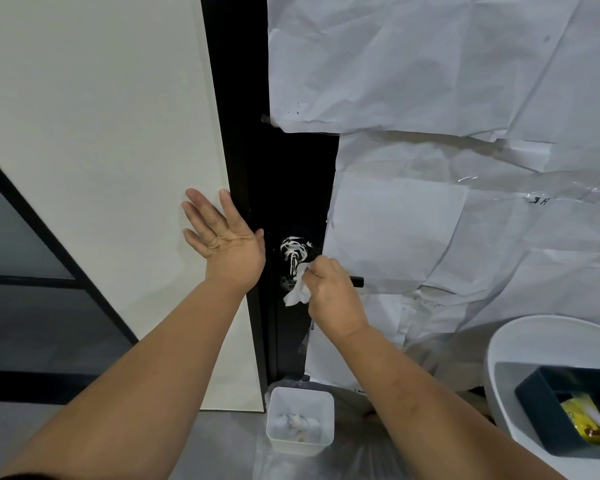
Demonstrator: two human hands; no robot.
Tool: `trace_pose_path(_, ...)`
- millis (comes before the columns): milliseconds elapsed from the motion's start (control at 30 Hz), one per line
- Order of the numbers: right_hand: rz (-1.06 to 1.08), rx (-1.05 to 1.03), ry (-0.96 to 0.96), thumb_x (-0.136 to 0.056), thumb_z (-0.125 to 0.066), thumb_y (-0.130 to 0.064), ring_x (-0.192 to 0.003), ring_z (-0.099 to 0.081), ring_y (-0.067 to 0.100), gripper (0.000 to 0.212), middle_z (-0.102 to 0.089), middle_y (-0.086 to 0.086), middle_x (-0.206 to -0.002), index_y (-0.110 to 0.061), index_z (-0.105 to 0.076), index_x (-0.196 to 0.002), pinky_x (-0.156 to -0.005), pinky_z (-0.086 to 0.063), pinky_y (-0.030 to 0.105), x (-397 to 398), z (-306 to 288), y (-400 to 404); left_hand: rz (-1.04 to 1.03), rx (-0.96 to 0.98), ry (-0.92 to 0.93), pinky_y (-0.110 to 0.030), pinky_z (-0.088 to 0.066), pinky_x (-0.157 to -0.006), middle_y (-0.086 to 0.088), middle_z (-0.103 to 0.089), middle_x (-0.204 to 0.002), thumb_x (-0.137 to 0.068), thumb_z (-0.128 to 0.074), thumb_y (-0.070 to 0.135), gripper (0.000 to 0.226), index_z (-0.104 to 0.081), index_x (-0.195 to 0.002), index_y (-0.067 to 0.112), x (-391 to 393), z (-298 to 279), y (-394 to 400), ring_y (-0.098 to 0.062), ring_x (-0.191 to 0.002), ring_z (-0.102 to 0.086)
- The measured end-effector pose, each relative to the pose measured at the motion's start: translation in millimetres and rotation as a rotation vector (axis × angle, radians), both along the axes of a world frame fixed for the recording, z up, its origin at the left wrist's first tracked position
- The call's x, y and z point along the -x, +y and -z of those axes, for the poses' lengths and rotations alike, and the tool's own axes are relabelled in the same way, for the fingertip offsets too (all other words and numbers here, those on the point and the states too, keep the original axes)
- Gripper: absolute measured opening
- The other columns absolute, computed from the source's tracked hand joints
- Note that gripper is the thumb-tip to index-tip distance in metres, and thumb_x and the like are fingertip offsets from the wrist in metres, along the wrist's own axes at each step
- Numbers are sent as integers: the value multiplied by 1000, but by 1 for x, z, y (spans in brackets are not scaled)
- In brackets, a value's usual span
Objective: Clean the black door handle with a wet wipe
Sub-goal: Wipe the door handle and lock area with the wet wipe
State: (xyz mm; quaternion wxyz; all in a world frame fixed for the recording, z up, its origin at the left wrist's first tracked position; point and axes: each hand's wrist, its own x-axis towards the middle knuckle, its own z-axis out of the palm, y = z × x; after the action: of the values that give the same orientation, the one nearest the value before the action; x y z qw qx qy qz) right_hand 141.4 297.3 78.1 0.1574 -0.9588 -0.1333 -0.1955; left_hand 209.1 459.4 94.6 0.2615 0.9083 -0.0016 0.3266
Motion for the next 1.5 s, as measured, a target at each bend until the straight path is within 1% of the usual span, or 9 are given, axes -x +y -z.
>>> trace_pose_path(133,-78,98,-29,-52,-56,21,-68,-45,21,30,-48,5,-77,-2,-62,-72,-57,-41,26,3,-2,-1,3,1,4,-74,-2,-107,-47,11,-148,-96,-54,30,89,14,-148,5,0,0,0,-62,-138,10)
trace_pose_path(267,-29,74,-26,-52,-57,21,-70,-50,23,31,-52,7,-80,-1,-64,-74,-54,-47,31,2,0,-9,2,2,10,-74,-3,-107,-47,12,-148,-97,-54,29,89,15,-148,4,0,0,0,-62,-138,11)
trace_pose_path(433,-80,141,-44,-45,-57,21,-65,-43,21,31,-47,5,-73,-4,-57,-65,-52,-37,28,8,0,-8,7,4,15,-74,-2,-107,-46,12,-148,-96,-55,28,89,14,-148,5,0,-1,0,-62,-138,11)
trace_pose_path(800,-143,186,-81,-49,-61,15,-68,-45,25,30,-48,6,-77,-4,-58,-71,-51,-37,33,11,11,-12,-3,3,8,-74,-4,-106,-46,11,-148,-96,-55,30,90,13,-149,4,0,-1,0,-62,-138,10)
trace_pose_path(967,-130,129,-142,-64,-37,10,-70,-45,25,26,-50,7,-81,-4,-56,-74,-54,-39,33,16,16,-15,0,-4,8,-75,-4,-106,-46,12,-148,-96,-54,29,89,14,-149,5,0,-1,0,-62,-138,11)
trace_pose_path(1167,-94,211,-21,-64,-61,11,-75,-47,24,22,-49,5,-84,-6,-58,-78,-58,-44,34,18,35,-11,5,-4,-7,-75,-4,-106,-47,11,-147,-96,-55,29,90,14,-148,5,0,0,0,-63,-137,10)
trace_pose_path(1267,-57,-94,121,-64,-54,13,-76,-52,12,23,-53,-7,-78,-5,-60,-76,-61,-44,20,28,37,-12,2,-5,-4,-75,-4,-106,-48,11,-147,-96,-54,29,89,13,-148,4,-1,0,1,-63,-137,9)
trace_pose_path(1400,365,-913,544,-88,-50,-2,-65,-46,14,16,-50,0,-71,-7,-57,-74,-58,-36,19,21,35,-10,0,5,-3,-74,-5,-106,-48,9,-147,-96,-54,30,88,12,-148,4,0,1,0,-63,-138,8)
trace_pose_path(1500,542,-1556,625,-91,-45,4,-64,-49,14,32,-61,3,-79,-21,-64,-87,-60,-44,24,19,33,-13,-7,-4,-2,-74,-4,-106,-47,10,-147,-96,-55,30,89,12,-149,5,0,0,0,-63,-138,9)
